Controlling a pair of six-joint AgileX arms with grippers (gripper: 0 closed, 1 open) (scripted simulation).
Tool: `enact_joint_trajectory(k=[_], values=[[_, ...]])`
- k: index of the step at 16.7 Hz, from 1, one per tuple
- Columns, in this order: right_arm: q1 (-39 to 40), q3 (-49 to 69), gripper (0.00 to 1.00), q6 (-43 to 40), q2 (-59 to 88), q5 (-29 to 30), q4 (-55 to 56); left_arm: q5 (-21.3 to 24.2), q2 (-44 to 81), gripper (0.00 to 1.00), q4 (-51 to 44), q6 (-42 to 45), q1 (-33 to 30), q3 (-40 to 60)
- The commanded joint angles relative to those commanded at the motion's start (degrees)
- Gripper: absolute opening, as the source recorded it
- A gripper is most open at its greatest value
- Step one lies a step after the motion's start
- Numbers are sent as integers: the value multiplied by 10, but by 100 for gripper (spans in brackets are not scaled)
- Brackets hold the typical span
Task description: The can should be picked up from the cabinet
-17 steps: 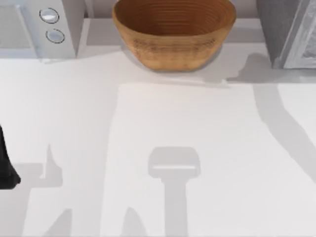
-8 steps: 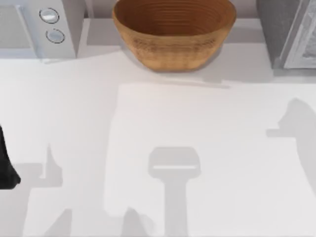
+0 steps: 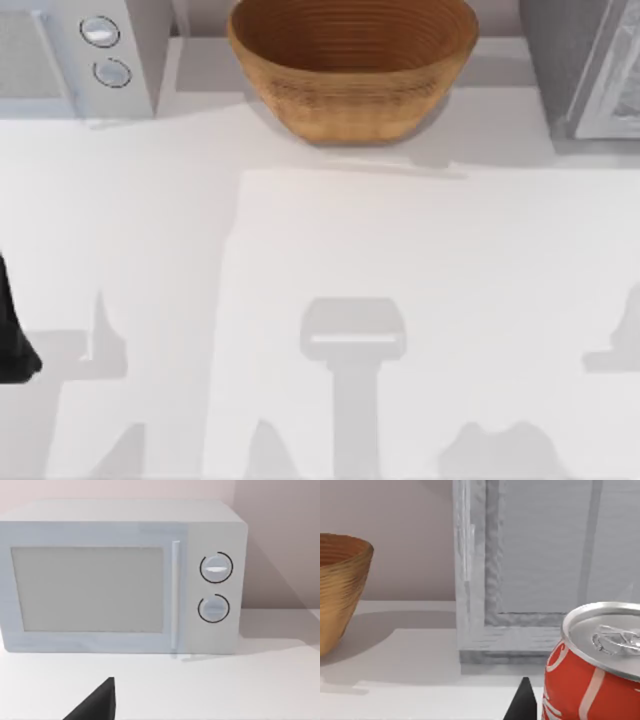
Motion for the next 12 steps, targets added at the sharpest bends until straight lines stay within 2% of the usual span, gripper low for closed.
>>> enact_joint_trajectory(k=[4, 9, 12], values=[[-20, -55, 0, 0, -52, -22, 22, 0, 0, 100, 0, 0, 0, 0], [-19, -56, 0, 1, -49, -22, 21, 0, 0, 100, 0, 0, 0, 0], [-37, -44, 0, -2, -13, -56, 55, 0, 0, 100, 0, 0, 0, 0]])
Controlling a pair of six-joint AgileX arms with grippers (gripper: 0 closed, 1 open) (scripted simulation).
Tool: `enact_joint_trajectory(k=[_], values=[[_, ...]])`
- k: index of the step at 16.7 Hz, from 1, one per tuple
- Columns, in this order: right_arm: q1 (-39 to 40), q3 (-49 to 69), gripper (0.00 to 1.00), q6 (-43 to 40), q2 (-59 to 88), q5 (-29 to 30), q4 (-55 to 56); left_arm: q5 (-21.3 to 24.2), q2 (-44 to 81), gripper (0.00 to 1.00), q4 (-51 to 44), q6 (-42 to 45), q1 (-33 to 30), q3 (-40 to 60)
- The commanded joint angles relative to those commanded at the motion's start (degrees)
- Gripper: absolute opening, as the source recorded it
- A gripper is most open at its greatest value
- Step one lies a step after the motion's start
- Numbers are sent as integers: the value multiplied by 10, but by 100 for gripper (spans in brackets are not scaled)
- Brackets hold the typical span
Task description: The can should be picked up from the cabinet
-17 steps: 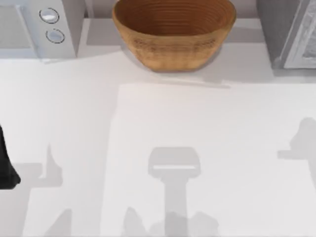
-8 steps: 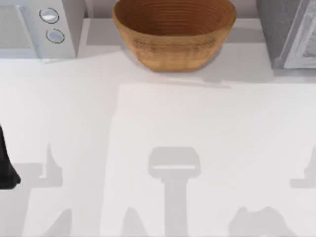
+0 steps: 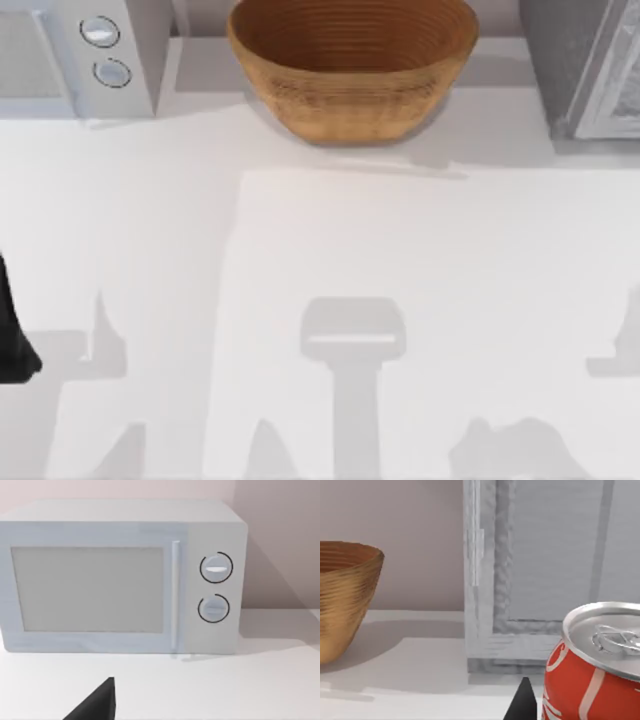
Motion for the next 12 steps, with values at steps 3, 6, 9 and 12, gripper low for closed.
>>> enact_joint_trajectory(k=[3, 6, 9, 12], values=[[-43, 25, 0, -7, 91, -79, 78, 0, 0, 100, 0, 0, 0, 0], [-105, 56, 0, -17, 232, -190, 187, 0, 0, 100, 0, 0, 0, 0], [-177, 92, 0, -29, 408, -321, 314, 0, 0, 100, 0, 0, 0, 0], [-255, 130, 0, -41, 600, -460, 449, 0, 0, 100, 0, 0, 0, 0]])
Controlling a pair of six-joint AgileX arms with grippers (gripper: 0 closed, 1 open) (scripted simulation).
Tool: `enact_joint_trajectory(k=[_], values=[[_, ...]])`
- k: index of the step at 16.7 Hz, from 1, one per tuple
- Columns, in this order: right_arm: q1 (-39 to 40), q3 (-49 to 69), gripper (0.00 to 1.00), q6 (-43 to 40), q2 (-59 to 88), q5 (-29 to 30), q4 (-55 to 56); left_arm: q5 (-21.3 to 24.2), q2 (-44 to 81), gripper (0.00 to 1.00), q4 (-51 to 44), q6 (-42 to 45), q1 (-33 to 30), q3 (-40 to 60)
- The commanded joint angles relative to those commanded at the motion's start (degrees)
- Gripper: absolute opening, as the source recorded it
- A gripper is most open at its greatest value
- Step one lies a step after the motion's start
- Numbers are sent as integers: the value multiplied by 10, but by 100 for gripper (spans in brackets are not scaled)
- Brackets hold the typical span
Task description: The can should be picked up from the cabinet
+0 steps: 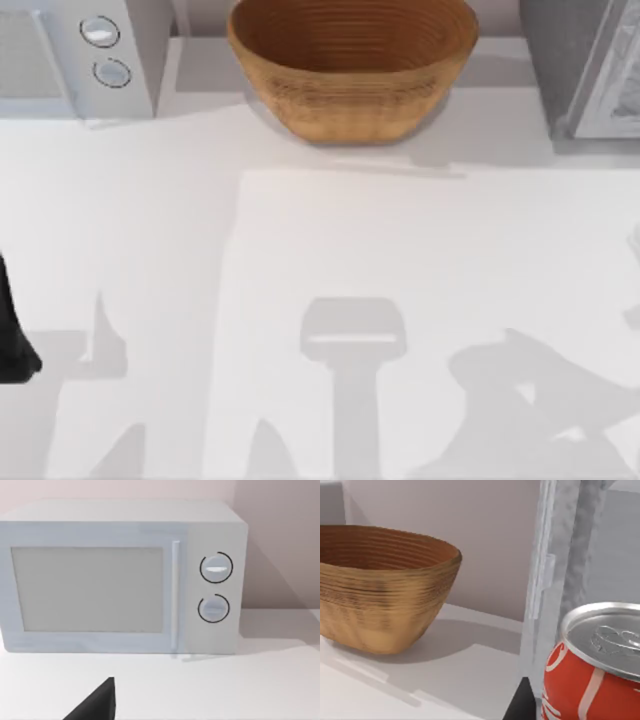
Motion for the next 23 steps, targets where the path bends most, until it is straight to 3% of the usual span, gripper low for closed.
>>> enact_joint_trajectory(k=[6, 11, 15, 18, 19, 23], values=[[-143, 71, 0, -22, 366, -260, 252, 0, 0, 100, 0, 0, 0, 0], [-222, 112, 0, -34, 569, -406, 394, 0, 0, 100, 0, 0, 0, 0], [-246, 125, 0, -37, 626, -449, 437, 0, 0, 100, 0, 0, 0, 0], [-246, 125, 0, -37, 626, -449, 437, 0, 0, 100, 0, 0, 0, 0], [-242, 153, 0, -34, 634, -410, 396, 0, 0, 100, 0, 0, 0, 0], [-240, 159, 0, -64, 629, -411, 363, 0, 0, 100, 0, 0, 0, 0]])
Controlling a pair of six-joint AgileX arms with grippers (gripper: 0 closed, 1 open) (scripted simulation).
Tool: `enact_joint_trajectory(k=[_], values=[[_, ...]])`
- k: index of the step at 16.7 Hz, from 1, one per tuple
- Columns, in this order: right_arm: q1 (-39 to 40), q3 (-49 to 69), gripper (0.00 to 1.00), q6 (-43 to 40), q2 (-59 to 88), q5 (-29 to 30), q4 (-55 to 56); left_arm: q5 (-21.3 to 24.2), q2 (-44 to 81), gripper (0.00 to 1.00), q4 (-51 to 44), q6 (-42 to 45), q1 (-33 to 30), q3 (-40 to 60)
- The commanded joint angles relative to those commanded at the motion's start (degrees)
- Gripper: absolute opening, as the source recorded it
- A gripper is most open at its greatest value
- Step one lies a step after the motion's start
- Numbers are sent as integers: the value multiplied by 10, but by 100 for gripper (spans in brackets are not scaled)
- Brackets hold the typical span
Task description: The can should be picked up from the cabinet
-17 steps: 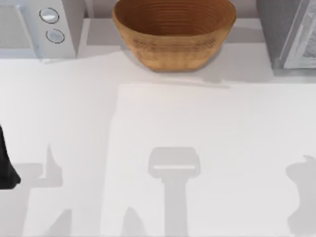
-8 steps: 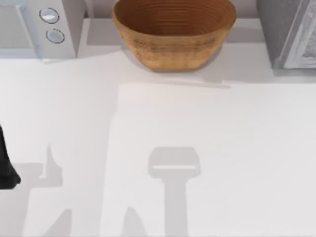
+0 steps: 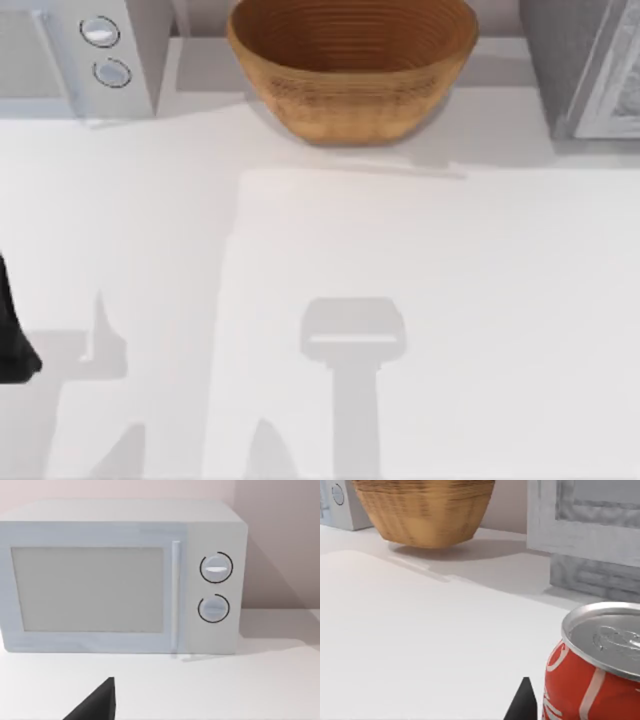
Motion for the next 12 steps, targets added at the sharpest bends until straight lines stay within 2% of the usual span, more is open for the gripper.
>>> enact_joint_trajectory(k=[5, 12], values=[[8, 23, 0, -130, -15, 1, -156, 0, 0, 100, 0, 0, 0, 0], [24, 68, 0, -410, -41, 4, -503, 0, 0, 100, 0, 0, 0, 0]])
